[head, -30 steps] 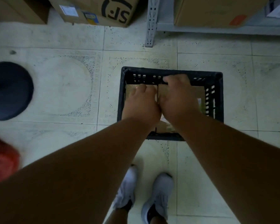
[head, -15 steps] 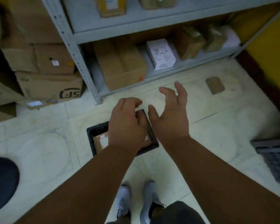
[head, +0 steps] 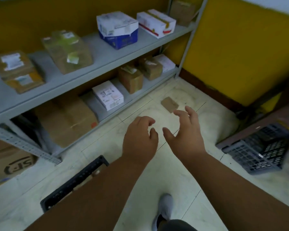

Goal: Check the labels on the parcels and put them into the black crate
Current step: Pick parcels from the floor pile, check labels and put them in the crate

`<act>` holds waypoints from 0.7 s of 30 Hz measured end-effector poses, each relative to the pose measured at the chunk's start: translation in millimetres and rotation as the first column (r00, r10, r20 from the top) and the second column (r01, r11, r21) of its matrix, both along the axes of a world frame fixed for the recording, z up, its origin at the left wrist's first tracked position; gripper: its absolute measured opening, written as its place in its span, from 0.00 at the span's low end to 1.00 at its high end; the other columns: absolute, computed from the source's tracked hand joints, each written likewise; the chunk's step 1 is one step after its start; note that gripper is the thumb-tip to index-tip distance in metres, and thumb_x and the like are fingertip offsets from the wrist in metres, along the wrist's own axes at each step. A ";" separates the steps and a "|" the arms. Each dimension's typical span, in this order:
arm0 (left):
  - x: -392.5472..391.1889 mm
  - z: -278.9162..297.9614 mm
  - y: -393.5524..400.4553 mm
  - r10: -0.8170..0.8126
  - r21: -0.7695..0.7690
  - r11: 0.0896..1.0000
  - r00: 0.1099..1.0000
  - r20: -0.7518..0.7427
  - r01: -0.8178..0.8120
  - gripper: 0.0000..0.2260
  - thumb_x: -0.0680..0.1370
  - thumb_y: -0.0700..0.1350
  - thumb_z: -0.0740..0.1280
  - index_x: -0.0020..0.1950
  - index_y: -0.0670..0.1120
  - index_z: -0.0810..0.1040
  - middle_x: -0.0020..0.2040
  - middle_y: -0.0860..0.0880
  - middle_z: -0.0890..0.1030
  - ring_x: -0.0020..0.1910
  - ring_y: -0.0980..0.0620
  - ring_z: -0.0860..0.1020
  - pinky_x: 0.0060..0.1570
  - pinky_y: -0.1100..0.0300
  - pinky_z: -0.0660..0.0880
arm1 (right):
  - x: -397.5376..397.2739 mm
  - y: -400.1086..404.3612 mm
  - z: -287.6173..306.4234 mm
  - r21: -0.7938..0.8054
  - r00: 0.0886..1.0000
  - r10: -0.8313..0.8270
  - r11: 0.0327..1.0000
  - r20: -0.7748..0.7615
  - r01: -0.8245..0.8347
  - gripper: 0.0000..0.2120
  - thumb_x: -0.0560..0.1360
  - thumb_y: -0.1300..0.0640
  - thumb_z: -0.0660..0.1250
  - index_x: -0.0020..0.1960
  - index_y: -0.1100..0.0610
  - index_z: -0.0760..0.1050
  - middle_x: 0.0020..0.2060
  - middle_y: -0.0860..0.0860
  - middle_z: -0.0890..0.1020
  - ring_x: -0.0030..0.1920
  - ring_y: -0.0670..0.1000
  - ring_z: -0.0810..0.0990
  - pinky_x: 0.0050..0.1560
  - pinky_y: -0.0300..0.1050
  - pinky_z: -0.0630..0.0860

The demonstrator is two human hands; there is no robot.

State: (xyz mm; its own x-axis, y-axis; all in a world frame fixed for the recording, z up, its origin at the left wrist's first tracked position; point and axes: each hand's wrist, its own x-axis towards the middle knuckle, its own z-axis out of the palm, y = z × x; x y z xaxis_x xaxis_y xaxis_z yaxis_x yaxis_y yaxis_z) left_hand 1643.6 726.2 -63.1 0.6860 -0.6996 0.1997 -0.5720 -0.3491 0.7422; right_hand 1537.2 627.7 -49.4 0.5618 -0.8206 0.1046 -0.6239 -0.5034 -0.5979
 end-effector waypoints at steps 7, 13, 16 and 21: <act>7.2 0.0 -121.2 0.087 0.047 0.995 0.993 -0.076 -0.084 0.11 0.79 0.44 0.65 0.60 0.50 0.76 0.55 0.54 0.78 0.53 0.55 0.77 0.54 0.55 0.79 | 5.6 -140.7 9.1 0.000 0.999 0.035 0.999 -0.039 -0.035 0.30 0.74 0.49 0.73 0.72 0.49 0.66 0.74 0.49 0.64 0.70 0.51 0.69 0.67 0.49 0.72; 68.0 -6.6 -194.7 0.091 0.071 0.994 0.992 -0.087 -0.085 0.10 0.78 0.43 0.66 0.59 0.50 0.76 0.54 0.54 0.77 0.51 0.54 0.76 0.52 0.54 0.78 | 77.8 -212.3 -11.4 0.084 0.997 0.076 0.994 0.003 -0.076 0.28 0.74 0.50 0.73 0.71 0.53 0.67 0.70 0.51 0.68 0.67 0.51 0.72 0.64 0.50 0.75; 112.0 -16.9 -255.4 0.061 0.074 0.996 0.992 -0.107 -0.053 0.11 0.78 0.42 0.66 0.59 0.50 0.75 0.54 0.54 0.76 0.50 0.55 0.76 0.51 0.58 0.77 | 116.5 -266.9 -19.9 0.064 0.998 0.066 0.996 -0.024 -0.065 0.29 0.73 0.49 0.72 0.71 0.50 0.66 0.68 0.49 0.69 0.64 0.50 0.72 0.62 0.51 0.77; 183.4 -25.0 -384.8 -0.091 0.079 0.992 0.993 -0.077 0.097 0.13 0.76 0.40 0.67 0.60 0.46 0.76 0.57 0.48 0.75 0.49 0.50 0.77 0.48 0.59 0.74 | 161.7 -387.2 1.7 -0.025 0.988 0.024 0.999 -0.151 -0.028 0.28 0.74 0.50 0.71 0.72 0.50 0.66 0.69 0.49 0.69 0.65 0.51 0.73 0.63 0.51 0.75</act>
